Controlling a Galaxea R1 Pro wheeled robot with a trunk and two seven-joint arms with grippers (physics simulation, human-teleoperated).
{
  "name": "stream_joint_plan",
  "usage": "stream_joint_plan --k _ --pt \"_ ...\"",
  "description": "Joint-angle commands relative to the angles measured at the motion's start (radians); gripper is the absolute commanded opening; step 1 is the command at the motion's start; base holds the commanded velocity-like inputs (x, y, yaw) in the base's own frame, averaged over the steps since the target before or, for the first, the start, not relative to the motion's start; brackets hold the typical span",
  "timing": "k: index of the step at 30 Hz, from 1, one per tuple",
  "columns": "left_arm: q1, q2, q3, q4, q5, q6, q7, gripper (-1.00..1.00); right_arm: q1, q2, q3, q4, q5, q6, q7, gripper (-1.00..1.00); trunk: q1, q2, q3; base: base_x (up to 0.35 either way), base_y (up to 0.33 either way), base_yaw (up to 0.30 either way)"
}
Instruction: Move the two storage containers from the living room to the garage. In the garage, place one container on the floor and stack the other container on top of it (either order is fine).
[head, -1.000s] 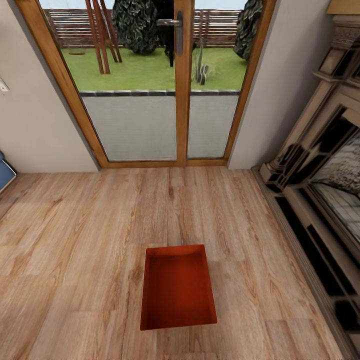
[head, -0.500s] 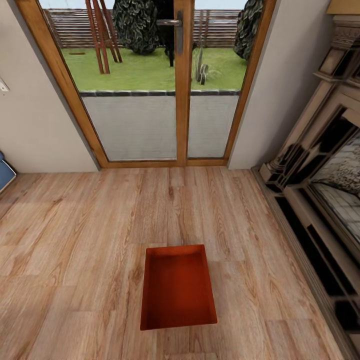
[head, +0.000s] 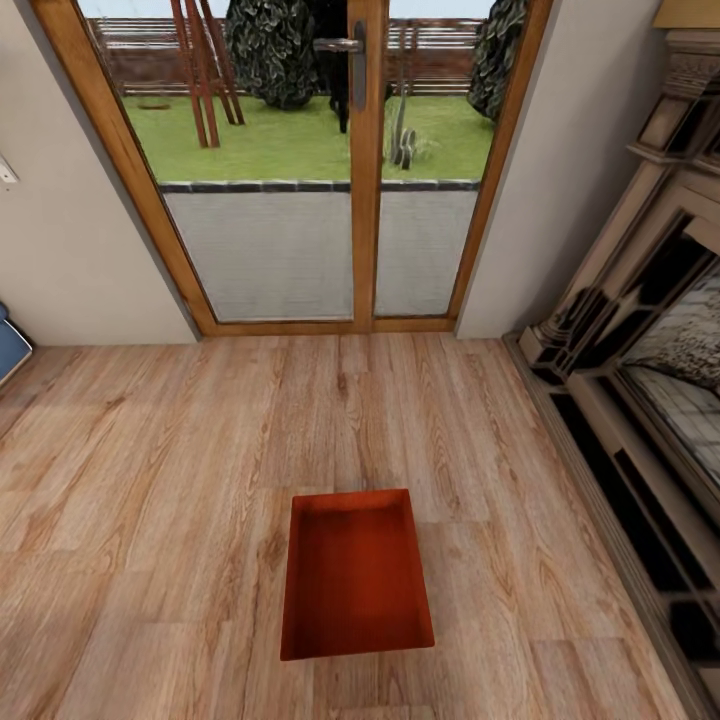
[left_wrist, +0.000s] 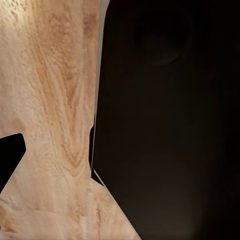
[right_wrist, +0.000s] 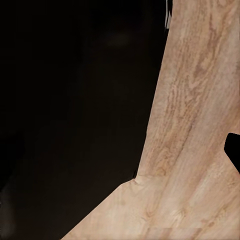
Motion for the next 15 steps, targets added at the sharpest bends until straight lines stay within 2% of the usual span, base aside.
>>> stream_joint_plan --k 1,15 --pt "0.000 0.000 -0.008 0.000 0.009 0.000 0.003 1.00 -0.001 0.001 0.008 0.002 -0.008 -0.004 0.001 1.00 0.000 0.000 -0.001 0.000 0.000 0.000" --pt "0.000 -0.009 0.001 0.000 0.015 0.000 -0.001 1.00 -0.001 0.000 0.010 -0.010 -0.008 -0.006 -0.001 1.00 0.000 0.000 -0.001 0.000 0.000 0.000"
